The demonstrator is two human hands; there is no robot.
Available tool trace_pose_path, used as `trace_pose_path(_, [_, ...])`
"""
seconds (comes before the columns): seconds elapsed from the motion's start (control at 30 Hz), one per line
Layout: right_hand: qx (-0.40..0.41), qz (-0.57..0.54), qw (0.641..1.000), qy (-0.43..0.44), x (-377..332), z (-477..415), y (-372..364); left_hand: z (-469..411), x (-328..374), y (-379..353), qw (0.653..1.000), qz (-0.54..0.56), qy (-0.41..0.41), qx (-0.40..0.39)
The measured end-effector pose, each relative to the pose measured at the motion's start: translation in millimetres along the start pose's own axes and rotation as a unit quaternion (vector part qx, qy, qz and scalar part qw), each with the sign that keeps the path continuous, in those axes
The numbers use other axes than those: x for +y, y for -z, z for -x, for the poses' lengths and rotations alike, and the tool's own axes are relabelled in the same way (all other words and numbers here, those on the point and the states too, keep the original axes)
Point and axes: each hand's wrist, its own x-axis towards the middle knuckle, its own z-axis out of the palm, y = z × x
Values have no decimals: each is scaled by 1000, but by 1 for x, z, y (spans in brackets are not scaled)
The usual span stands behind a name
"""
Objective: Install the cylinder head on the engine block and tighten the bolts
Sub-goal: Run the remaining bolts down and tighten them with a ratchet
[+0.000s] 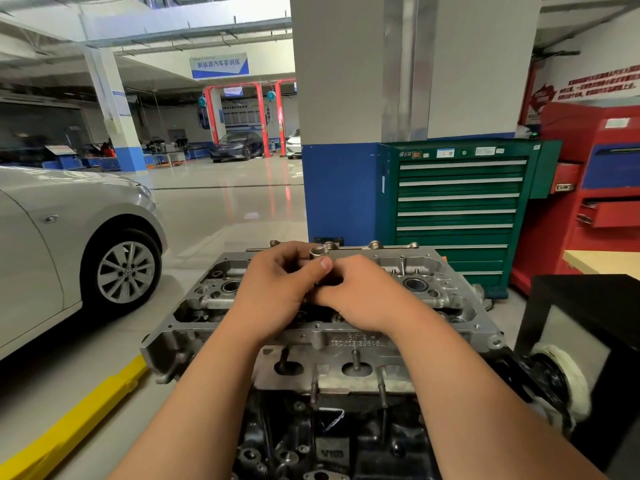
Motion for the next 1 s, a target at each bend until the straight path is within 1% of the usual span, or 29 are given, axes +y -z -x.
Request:
trace_pose_path(0.1, [23, 12, 1000, -5, 1, -2, 0, 0, 1, 0, 999, 18, 10, -28])
trace_pose_path(0.17, [32, 30, 999, -12, 0, -3, -2, -3, 1, -3, 999, 2, 24, -31])
trace_pose_path(0.27, [51, 41, 998, -21, 0, -4, -5, -5, 1, -7, 999, -30, 36, 11])
trace_pose_path(0.33, [41, 22, 999, -21, 0, -3, -5, -5, 0, -6, 999, -17, 33, 25])
trace_pose_path(0.43, [7, -17, 1000, -4, 2, 0, 0, -1, 1, -1, 1000, 3, 20, -7])
trace_pose_path(0.5, [9, -23, 1000, -3, 3, 0, 2, 0, 1, 0, 1000, 4, 16, -27])
trace_pose_path(0.57, [24, -3, 1000, -10, 5, -1, 1, -1, 1, -1, 999, 7, 32, -32])
trace_pose_path(0.67, [43, 18, 999, -14, 3, -2, -3, -4, 2, -5, 998, -8, 58, -13])
trace_pose_path(0.8, [34, 15, 999, -15, 0, -2, -5, -1, 3, -6, 997, -23, 52, 55])
trace_pose_path(0.9, [9, 8, 1000, -3, 1, -1, -1, 1, 5, -5, 997, -35, 37, 66])
trace_pose_path(1.0, [-10, -2, 1000, 3, 2, -1, 0, 1, 6, -4, 997, -45, 25, 58])
